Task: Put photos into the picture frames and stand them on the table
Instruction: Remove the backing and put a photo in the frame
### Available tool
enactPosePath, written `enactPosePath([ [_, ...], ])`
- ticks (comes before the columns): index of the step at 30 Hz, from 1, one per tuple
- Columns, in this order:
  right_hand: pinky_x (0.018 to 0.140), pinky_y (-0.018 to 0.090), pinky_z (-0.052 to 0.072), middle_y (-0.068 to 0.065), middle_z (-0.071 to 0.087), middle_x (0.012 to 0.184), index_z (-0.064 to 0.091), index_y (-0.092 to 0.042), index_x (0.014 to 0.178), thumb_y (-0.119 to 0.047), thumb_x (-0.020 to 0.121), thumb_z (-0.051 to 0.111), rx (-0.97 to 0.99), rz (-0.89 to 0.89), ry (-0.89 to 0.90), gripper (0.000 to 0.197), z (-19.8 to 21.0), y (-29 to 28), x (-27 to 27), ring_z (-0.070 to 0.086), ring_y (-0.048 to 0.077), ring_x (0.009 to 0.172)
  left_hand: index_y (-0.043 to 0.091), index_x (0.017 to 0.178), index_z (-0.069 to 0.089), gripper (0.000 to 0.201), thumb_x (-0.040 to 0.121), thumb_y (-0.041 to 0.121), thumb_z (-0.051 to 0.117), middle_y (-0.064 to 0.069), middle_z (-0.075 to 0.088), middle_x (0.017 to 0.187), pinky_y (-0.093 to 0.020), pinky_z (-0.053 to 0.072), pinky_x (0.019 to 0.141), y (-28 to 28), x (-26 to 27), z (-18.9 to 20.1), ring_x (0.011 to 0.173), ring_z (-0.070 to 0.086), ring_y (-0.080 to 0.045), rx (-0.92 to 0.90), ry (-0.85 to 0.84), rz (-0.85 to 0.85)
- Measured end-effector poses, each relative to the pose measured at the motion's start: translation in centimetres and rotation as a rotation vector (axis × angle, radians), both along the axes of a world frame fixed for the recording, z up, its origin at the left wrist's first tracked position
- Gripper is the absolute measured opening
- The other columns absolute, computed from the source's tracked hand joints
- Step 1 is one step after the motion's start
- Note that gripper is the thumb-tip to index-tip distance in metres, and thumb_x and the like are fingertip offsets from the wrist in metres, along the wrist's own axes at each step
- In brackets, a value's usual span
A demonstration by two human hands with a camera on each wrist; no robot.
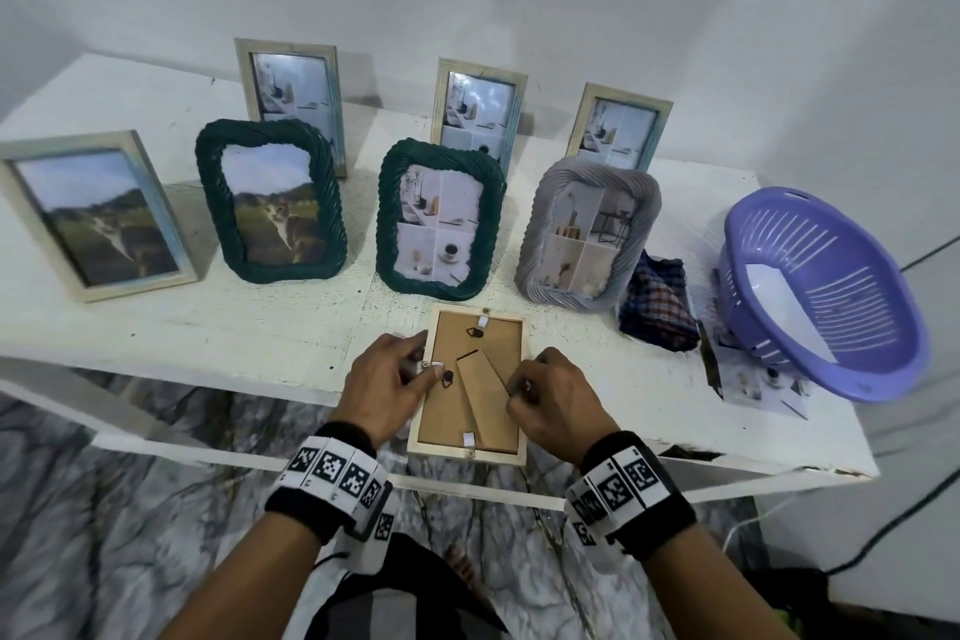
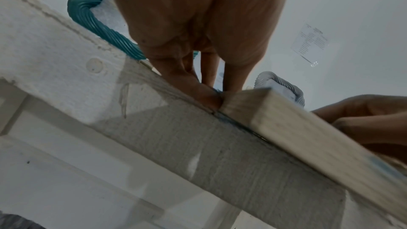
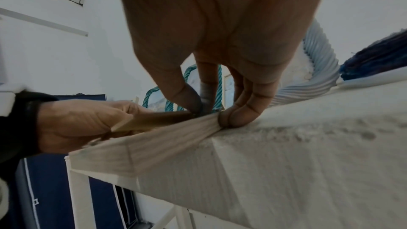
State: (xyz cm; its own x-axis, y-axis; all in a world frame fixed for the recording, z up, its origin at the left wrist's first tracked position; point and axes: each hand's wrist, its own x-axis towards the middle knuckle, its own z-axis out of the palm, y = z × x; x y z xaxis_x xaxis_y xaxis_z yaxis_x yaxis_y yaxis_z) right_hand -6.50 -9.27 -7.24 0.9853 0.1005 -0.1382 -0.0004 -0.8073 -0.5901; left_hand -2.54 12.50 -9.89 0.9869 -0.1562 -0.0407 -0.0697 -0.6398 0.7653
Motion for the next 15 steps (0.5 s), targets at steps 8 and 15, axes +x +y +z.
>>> enactPosePath([
  [8,0.074,0.034,0.043,0.007,0.052,0.097,0.048,-0.012,0.105,-0.015,0.081,0.061,0.020,-0.159,0.092,0.027,-0.1,0.8,0.6,0.050,0.024,0.085,0.015,0.130,0.061,0.047,0.088,0.034,0.070,0.001,0.060,0.103,-0.022,0.045,0.081,0.2,0.2,-0.2,0.086,0.060,-0.010,0.021,0.021,-0.007],
  [15,0.068,0.028,0.034,0.006,0.051,0.094,0.046,-0.011,0.110,-0.010,0.082,0.059,0.056,-0.070,0.081,0.030,-0.2,0.0,0.6,0.046,0.019,0.079,0.013,0.132,0.060,0.049,0.088,0.032,0.070,-0.002,0.061,0.106,-0.023,0.047,0.083,0.0,0.2,-0.3,0.087,0.061,-0.013,0.021,0.014,-0.001],
])
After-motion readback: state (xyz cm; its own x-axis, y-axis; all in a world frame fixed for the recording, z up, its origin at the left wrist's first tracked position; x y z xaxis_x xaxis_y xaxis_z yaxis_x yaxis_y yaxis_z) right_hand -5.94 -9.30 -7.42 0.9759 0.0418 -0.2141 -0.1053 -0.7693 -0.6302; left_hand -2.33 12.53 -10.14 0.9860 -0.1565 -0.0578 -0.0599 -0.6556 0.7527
